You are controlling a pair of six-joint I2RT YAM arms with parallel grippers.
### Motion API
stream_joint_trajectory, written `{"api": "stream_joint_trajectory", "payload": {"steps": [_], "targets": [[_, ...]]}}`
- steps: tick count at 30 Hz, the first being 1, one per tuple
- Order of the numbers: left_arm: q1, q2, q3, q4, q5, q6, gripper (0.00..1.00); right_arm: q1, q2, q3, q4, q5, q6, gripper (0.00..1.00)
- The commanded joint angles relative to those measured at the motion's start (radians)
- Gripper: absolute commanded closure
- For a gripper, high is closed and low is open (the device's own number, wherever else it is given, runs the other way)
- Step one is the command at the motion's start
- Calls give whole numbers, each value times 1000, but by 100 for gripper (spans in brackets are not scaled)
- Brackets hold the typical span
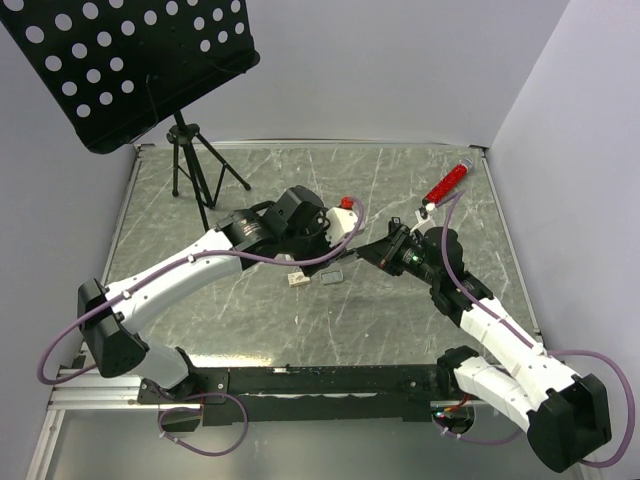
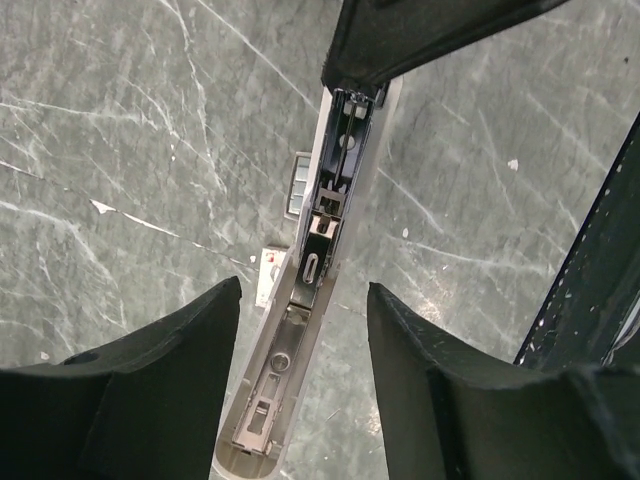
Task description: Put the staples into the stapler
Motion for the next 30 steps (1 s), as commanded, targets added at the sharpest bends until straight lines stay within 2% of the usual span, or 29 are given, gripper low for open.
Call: {"api": "stream_joint_trajectory", "payload": {"steps": [1, 9, 15, 19, 25, 27, 30], "targets": [[-8, 24, 40, -22, 16, 59, 42, 9, -1, 4, 78, -19, 21, 100], [-6, 75, 33, -16, 6, 93, 47, 15, 13, 5, 89, -26, 23, 100], [-6, 95, 33, -21, -4, 111, 60, 17, 27, 14, 94, -31, 18, 100], [-6, 106, 37, -39, 2, 116, 74, 18, 35, 17, 98, -32, 17, 100], [-6, 104, 31, -50, 11, 121, 89, 18, 45, 13, 106, -43, 18, 100], [-6, 104, 30, -53, 13, 122, 99, 18, 49, 11, 106, -48, 15, 100], [-6, 104, 18, -57, 17, 122, 99, 20, 55, 5, 108, -54, 10, 100]]}}
